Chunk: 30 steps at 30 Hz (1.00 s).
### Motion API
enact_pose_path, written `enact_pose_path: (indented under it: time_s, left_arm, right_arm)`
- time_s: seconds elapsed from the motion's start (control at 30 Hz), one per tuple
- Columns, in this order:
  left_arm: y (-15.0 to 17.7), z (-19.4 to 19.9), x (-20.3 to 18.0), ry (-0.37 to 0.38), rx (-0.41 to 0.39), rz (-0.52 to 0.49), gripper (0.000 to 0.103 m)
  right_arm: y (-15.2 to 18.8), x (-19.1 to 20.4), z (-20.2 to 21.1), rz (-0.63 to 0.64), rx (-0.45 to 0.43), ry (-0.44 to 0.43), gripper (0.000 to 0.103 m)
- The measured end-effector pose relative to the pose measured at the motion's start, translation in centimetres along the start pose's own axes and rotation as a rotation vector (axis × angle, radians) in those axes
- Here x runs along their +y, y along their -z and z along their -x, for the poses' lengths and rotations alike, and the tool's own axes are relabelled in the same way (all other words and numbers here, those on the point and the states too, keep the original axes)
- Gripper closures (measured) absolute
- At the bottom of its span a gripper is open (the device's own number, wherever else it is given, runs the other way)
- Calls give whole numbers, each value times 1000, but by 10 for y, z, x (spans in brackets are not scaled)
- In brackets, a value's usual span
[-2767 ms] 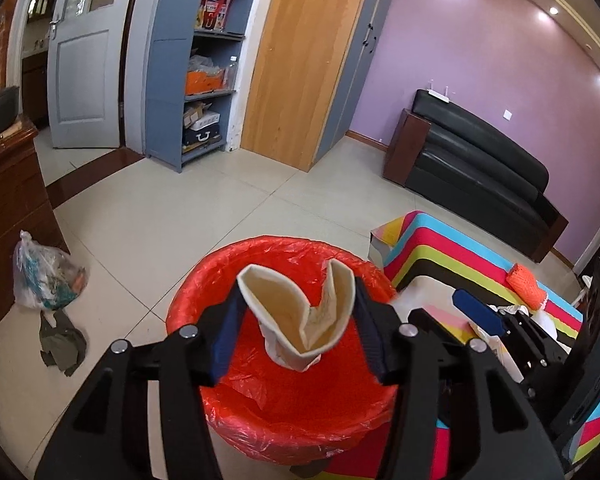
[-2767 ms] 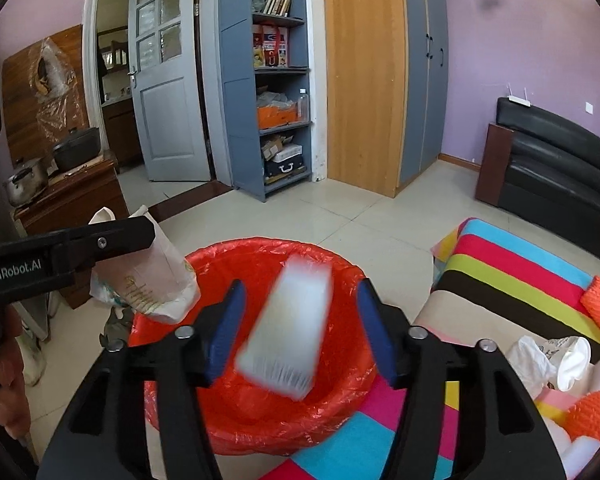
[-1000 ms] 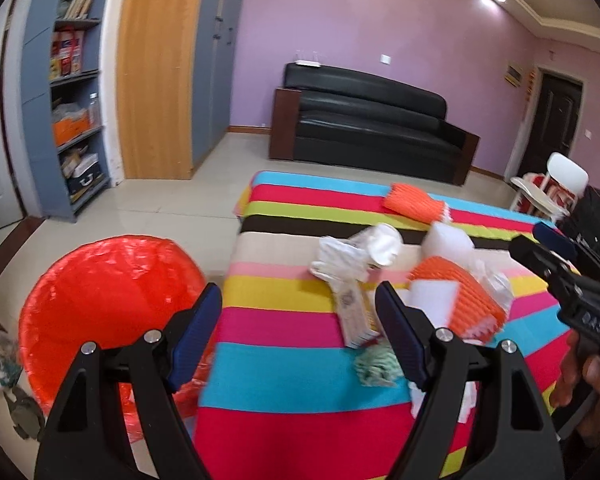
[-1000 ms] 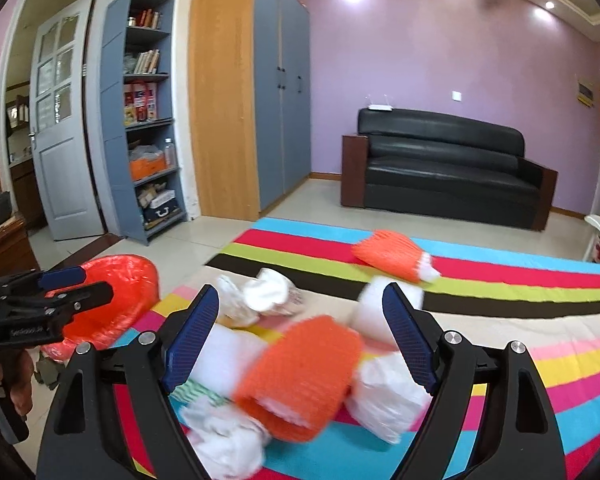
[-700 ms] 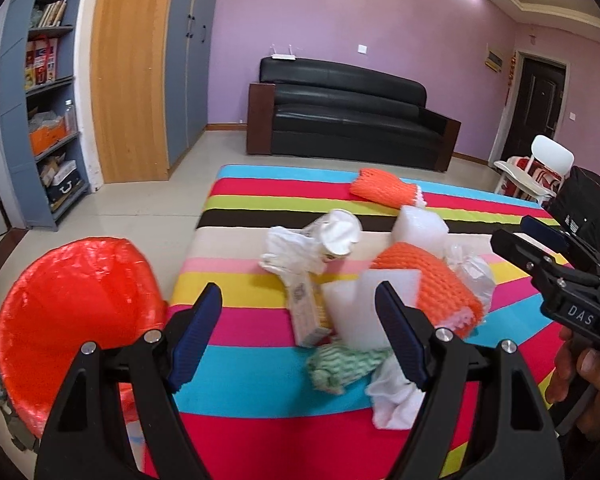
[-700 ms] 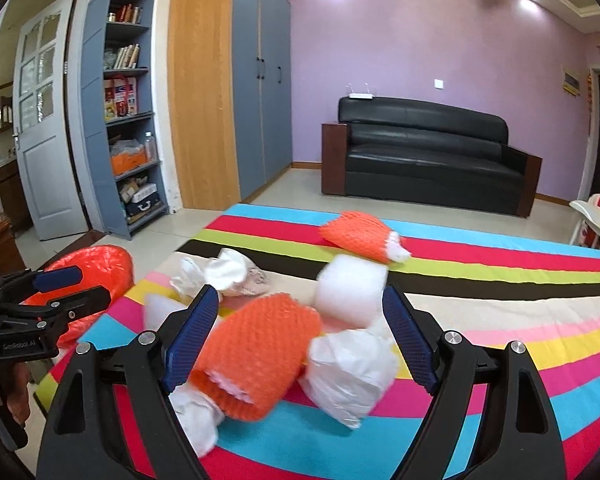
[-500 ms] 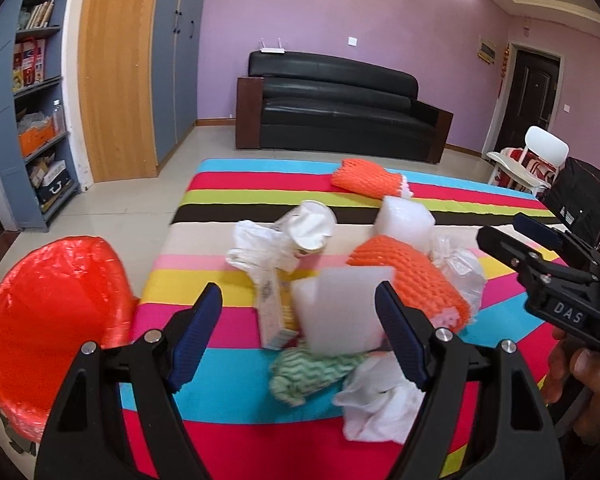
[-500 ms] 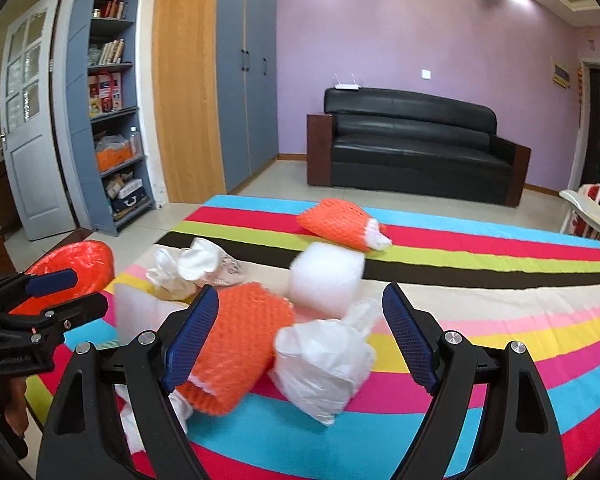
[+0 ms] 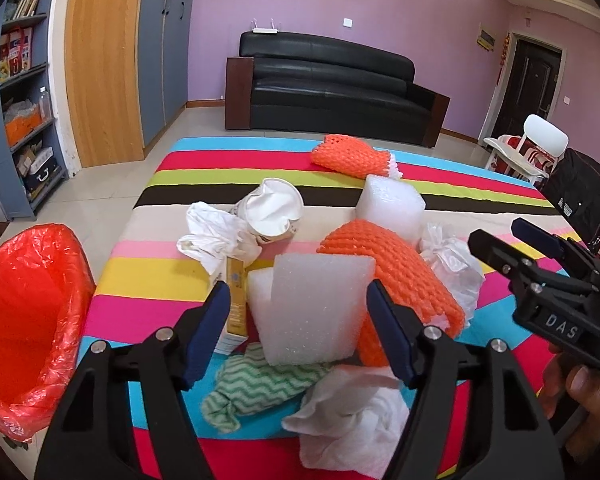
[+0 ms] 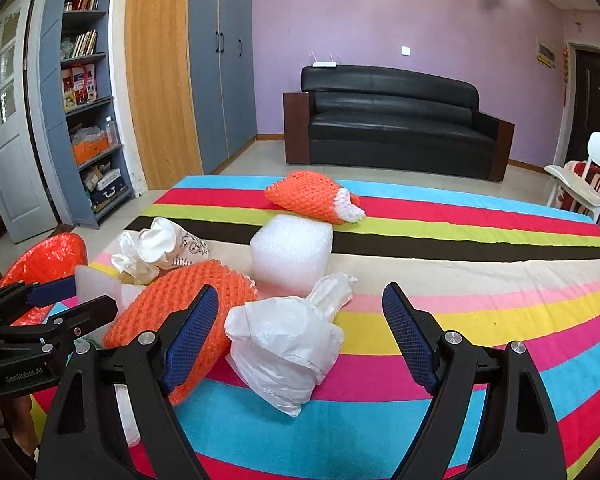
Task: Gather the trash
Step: 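Grasp the white foam block with the left gripper while the right grasps the white plastic bag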
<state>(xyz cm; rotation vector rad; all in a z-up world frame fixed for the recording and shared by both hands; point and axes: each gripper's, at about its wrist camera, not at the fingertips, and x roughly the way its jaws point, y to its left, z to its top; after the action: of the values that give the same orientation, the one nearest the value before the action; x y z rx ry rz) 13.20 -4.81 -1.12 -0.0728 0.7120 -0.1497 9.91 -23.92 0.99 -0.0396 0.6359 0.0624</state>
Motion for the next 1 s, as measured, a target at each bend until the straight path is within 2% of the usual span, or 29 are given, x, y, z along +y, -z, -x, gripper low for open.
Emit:
enact_pose_path:
  time_s: [0.37,0.47,0.63,0.73,0.9,1.0]
  left_arm:
    - [4,-9,-7,10,31,-17,35]
    - [4,-14,-5,8,58,-11,48]
    - [3,-11,-1,9,48,-1,50]
    - [2,-5,-1,15,31,-1,50]
    - [0,4,0,22,-1,-3,50]
    - [-3,9,2,27,-19,5,50]
  right_arm:
    - [8,2,-24,6,75,19,24]
    - [10,4,-31,10,97,22,24]
    - [13,7,-40,16,127,18,25]
    - [14,7,-44,20,140,11,30]
    - [19,5,-52,2,188,-37,49]
    - [19,6,-49,-1,182,-48,58]
